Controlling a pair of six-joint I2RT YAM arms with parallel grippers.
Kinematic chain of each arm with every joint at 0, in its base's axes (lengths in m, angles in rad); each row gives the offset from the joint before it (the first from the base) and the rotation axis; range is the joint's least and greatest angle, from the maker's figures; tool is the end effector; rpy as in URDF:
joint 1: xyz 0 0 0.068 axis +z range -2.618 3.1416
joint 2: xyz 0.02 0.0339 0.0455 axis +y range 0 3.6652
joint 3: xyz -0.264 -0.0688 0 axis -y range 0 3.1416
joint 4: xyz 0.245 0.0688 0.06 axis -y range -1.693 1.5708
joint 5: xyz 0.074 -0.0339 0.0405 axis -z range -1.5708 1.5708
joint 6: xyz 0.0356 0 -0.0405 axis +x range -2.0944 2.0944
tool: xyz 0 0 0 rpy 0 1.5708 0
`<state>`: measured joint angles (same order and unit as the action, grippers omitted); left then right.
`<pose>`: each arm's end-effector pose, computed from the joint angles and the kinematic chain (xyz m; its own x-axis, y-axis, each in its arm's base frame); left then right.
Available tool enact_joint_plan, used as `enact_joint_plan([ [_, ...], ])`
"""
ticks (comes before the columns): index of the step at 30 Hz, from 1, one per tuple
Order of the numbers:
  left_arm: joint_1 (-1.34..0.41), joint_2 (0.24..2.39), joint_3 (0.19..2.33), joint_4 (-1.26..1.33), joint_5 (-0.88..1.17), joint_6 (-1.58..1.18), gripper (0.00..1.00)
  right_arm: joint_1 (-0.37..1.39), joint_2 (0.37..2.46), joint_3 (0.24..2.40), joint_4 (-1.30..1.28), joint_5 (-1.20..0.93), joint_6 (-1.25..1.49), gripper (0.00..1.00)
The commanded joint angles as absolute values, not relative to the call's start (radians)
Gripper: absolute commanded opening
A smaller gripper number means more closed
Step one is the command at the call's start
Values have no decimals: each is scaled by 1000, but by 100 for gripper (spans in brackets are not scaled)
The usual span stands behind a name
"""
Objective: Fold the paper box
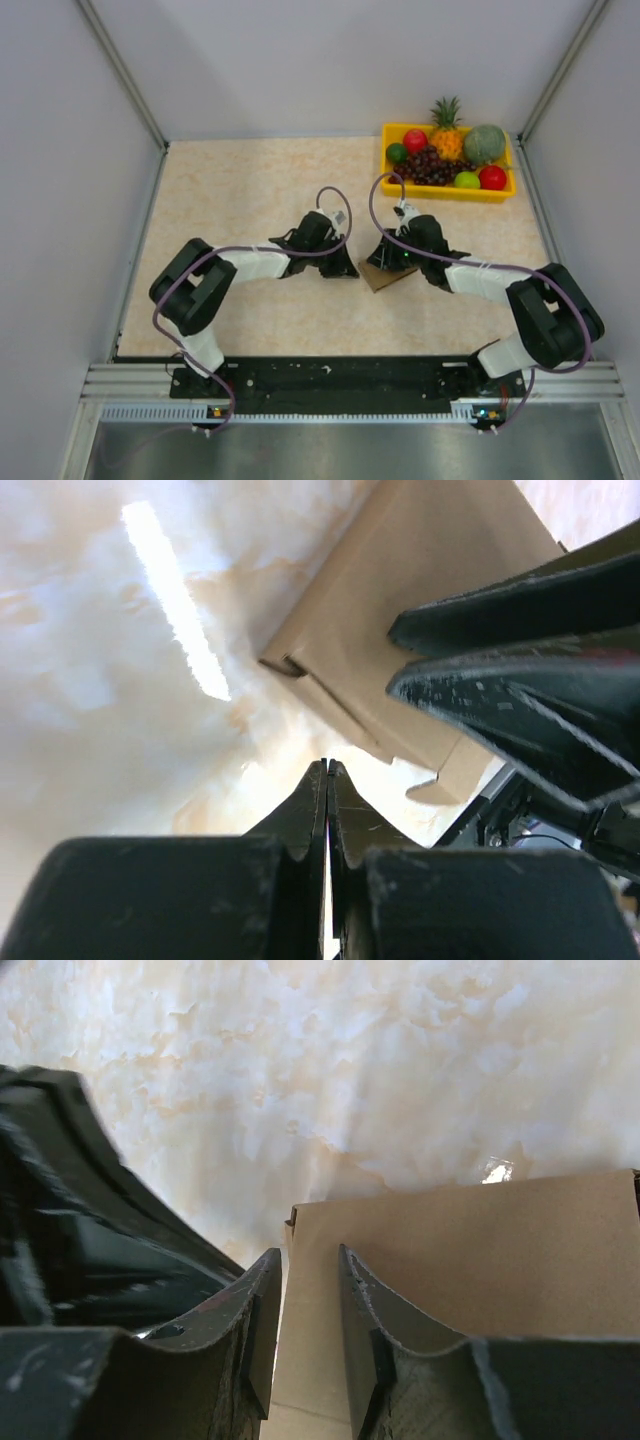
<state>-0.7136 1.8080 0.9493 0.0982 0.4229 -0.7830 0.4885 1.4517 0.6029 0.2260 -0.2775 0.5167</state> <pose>0.2661 -0.2497 0.1505 -0.9490 -0.0292 -0.3140 0.2148 0.6690 -0.7116 0.2458 0.1417 0.1683 -0.7679 0.1299 -0.6273 -0.3088 0.7828 0.5402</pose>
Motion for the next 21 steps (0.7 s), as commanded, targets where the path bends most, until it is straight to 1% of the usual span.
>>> enact_joint_plan([
  [1,-680,1602,899,51,269,-712,0,485,1473,600,236,-268,518,30],
  [3,-680,1574,899,49,278,-700,0,486,1471,607,210,-249,522,29],
  [4,-681,1568,905,72,296,-690,3,485,1465,609,204,-235,529,29],
  [6,-683,1592,949,95,398,-707,10,486,1439,597,206,-206,537,29],
  [9,-701,1678,1014,184,533,-758,9,483,1422,581,225,-199,560,29],
  [10,-721,1718,1022,211,552,-770,6,480,1424,583,236,-207,572,29],
  [12,-738,1749,1040,270,581,-793,4,474,1428,592,229,-219,580,29],
  [18,-796,1841,1103,207,563,-750,6,446,1379,621,117,-178,624,31],
  [21,-807,1887,1118,199,545,-738,6,396,1347,637,63,-192,649,32],
])
